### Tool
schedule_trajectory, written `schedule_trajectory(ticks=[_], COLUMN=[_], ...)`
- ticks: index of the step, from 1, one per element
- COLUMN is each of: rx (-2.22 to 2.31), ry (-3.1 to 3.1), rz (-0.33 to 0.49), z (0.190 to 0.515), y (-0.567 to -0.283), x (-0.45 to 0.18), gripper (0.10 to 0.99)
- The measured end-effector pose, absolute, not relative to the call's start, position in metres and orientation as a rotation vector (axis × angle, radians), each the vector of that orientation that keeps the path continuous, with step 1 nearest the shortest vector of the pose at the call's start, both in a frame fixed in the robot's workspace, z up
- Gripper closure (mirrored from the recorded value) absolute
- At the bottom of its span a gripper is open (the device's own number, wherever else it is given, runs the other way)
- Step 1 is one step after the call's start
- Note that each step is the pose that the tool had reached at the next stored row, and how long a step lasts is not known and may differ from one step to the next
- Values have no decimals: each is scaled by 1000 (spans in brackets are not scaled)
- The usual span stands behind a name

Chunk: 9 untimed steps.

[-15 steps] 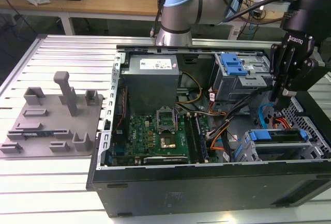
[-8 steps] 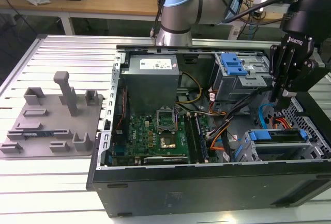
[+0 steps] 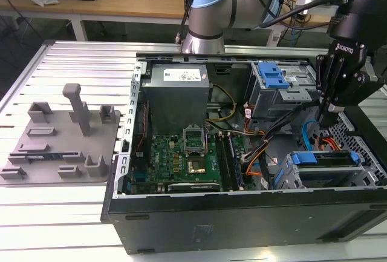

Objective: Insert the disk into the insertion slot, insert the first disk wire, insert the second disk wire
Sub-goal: 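Insert the second disk wire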

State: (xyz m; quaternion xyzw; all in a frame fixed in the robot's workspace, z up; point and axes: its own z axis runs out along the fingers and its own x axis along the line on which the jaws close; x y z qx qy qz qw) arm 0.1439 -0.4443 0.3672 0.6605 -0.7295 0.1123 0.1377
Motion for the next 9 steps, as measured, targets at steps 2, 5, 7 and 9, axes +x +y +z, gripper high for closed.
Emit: schedule_trajectory(ticks=[2,5,7,9], rx=[1911,1911,1911,1942], ry=[-2110,-2111,-2112,-2145], rz=[325,325,324,276], z=[367,367,367,367], y=[-444,-444,-445,-449], x=[144,144,143,143], gripper=[922,922,922,922])
